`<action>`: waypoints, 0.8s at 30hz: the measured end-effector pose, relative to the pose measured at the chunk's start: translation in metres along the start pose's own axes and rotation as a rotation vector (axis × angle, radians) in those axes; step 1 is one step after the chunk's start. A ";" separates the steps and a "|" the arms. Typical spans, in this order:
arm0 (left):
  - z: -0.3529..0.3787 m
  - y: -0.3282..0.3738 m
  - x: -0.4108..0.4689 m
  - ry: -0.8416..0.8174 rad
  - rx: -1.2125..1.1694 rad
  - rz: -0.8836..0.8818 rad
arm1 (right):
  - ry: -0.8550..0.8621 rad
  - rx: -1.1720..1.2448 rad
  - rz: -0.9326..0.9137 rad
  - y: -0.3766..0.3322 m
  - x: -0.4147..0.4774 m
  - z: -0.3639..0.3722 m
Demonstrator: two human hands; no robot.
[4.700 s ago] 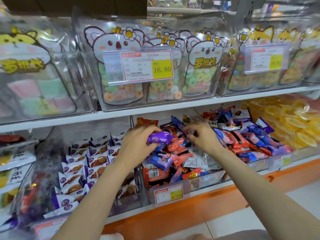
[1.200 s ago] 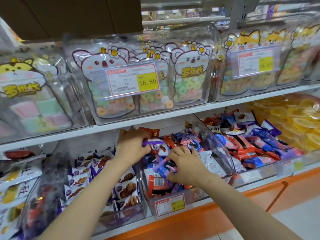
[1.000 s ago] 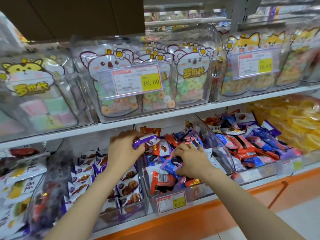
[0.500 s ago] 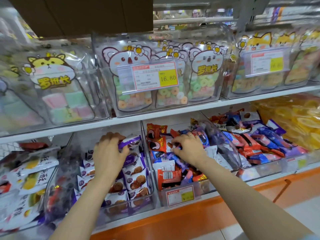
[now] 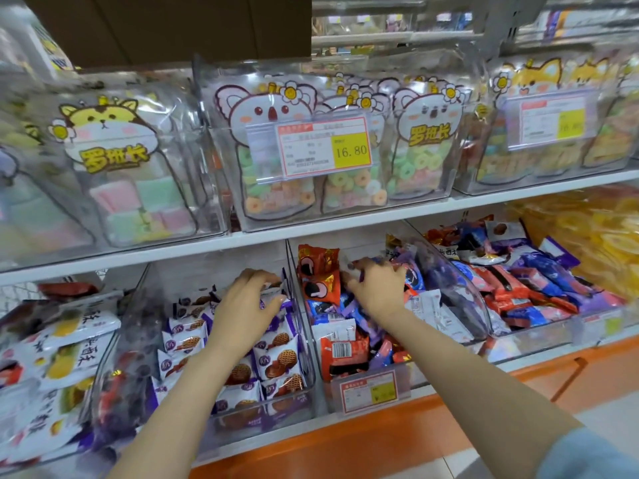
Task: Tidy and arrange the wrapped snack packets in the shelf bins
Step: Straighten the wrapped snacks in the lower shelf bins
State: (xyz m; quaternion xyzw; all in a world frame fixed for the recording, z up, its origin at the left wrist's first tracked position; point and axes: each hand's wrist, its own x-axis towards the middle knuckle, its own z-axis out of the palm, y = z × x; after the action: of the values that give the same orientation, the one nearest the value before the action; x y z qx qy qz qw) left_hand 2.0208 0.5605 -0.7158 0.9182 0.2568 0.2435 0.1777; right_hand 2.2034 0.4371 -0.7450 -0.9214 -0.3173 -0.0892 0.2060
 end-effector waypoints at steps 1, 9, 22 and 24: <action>0.002 0.005 0.000 -0.006 -0.034 0.027 | 0.045 0.079 0.021 0.002 0.001 -0.006; 0.004 0.045 -0.003 -0.043 -0.488 -0.002 | -0.241 0.822 -0.261 0.001 -0.035 -0.052; -0.013 -0.007 -0.011 0.108 -0.098 -0.174 | -0.286 -0.227 -0.468 0.010 -0.040 -0.011; -0.004 -0.017 -0.013 -0.140 0.048 -0.147 | -0.223 -0.156 -0.443 0.009 -0.040 -0.012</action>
State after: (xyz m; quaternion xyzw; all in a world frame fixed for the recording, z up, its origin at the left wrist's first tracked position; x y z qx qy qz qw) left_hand 2.0029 0.5675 -0.7248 0.9156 0.3163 0.1589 0.1907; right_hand 2.1773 0.4035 -0.7488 -0.8467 -0.5241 -0.0543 0.0738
